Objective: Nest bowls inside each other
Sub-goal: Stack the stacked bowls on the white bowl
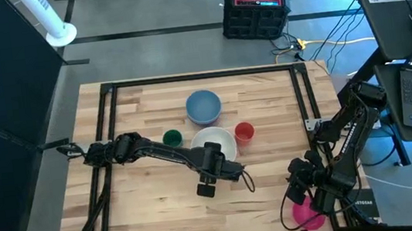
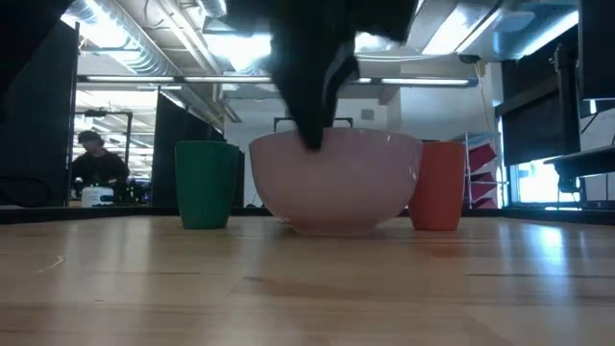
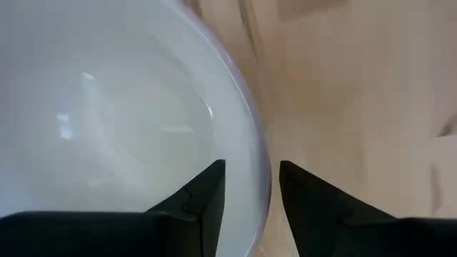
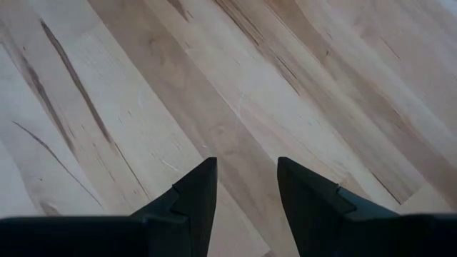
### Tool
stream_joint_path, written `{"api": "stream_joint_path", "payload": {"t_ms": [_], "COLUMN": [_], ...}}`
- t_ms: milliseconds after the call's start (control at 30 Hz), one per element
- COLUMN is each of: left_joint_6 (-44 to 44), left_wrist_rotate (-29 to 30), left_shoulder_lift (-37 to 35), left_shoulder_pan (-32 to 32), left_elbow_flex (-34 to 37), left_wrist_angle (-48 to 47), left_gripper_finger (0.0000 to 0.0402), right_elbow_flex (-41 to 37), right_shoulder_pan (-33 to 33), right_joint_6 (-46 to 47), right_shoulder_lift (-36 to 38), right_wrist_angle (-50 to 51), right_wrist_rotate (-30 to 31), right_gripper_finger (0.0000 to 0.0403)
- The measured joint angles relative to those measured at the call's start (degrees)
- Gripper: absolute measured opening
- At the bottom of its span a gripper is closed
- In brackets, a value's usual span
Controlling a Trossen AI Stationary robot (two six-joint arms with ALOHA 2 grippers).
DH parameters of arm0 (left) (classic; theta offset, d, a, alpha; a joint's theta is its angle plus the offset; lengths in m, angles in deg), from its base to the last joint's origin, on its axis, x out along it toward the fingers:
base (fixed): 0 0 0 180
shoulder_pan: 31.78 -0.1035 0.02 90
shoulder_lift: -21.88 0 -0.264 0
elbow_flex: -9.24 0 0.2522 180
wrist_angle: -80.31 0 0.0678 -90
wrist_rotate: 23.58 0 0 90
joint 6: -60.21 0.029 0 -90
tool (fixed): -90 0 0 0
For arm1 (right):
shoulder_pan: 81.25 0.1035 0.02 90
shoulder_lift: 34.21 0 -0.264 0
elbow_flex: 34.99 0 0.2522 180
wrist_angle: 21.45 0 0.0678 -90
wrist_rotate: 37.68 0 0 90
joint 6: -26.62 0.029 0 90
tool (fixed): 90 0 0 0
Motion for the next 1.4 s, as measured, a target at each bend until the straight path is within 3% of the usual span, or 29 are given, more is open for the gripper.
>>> {"api": "stream_joint_path", "payload": {"t_ms": [200,567,633,733,867,1000,1167,1400], "left_joint_6": [-1.3,15.8,23.9,35.0,35.4,37.2,41.7,45.0], "left_wrist_rotate": [1.1,3.3,3.0,-0.5,-14.2,-14.7,-13.7,-9.8], "left_shoulder_lift": [-1.3,-8.1,-8.9,-9.4,-9.9,-10.1,-10.1,-10.0], "left_shoulder_pan": [-2.4,-17.7,-20.1,-23.7,-30.3,-35.0,-35.1,-33.3], "left_elbow_flex": [-7.8,-7.5,-7.3,-7.3,-7.0,-7.0,-7.0,-0.1], "left_wrist_angle": [-5.7,-11.3,-11.1,-11.2,-9.3,-11.1,-11.1,-10.2], "left_gripper_finger": [0.0118,0.0118,0.0118,0.0118,0.0118,0.0118,0.0118,0.0118], "right_elbow_flex": [0.0,0.0,0.0,0.0,0.0,0.0,0.0,0.0], "right_shoulder_pan": [-0.2,-2.5,-3.6,-5.5,-7.6,-8.5,-8.7,-8.7], "right_joint_6": [0.2,1.9,2.0,2.1,3.8,5.6,6.3,2.8], "right_shoulder_lift": [0.0,0.0,0.0,0.0,0.0,0.0,0.0,0.0], "right_wrist_angle": [0.0,0.0,-0.1,-0.9,-1.9,-1.9,-1.9,-3.3], "right_wrist_rotate": [0.9,2.5,2.6,2.6,3.0,5.0,6.2,6.4], "right_gripper_finger": [0.0136,0.0136,0.0136,0.0136,0.0136,0.0136,0.0136,0.0136]}}
